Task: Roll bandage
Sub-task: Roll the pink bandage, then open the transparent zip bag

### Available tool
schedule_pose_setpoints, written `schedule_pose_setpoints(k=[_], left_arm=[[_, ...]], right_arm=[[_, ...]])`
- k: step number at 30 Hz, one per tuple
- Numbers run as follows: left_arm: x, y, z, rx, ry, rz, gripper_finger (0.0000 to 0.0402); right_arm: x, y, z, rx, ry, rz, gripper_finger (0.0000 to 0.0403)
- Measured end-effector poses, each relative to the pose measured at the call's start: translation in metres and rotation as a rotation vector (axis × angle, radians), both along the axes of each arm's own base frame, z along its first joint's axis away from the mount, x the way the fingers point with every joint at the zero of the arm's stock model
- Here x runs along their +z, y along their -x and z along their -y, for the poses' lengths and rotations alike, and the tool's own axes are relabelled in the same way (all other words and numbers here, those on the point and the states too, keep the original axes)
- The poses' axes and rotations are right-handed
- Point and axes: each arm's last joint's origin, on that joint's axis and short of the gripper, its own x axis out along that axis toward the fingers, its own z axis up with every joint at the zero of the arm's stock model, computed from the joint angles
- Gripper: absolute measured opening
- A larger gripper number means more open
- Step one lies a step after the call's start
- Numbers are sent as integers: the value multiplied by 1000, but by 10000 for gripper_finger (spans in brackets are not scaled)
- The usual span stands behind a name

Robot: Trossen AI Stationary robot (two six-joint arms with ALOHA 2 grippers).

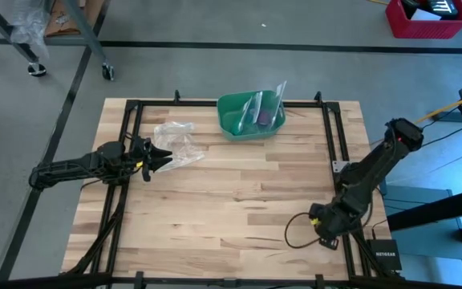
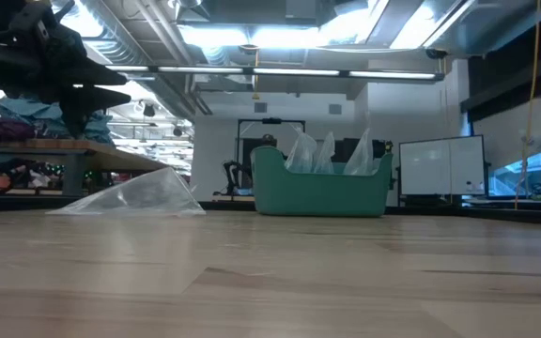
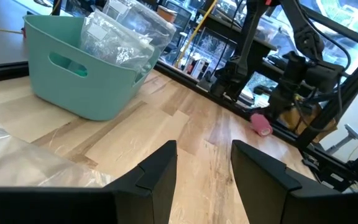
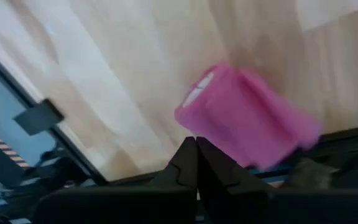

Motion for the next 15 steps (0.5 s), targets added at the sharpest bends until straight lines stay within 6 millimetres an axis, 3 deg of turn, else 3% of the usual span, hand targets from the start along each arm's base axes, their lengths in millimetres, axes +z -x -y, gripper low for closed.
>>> schedule_pose_setpoints(k=[6, 15], left_arm=[[0, 0, 0, 2, 19, 4, 143], [-1, -2, 2, -53, 301, 31, 143]], right_arm=[[-1, 5, -7, -64, 104, 159, 3], [1, -4, 6, -133, 450, 574, 3]])
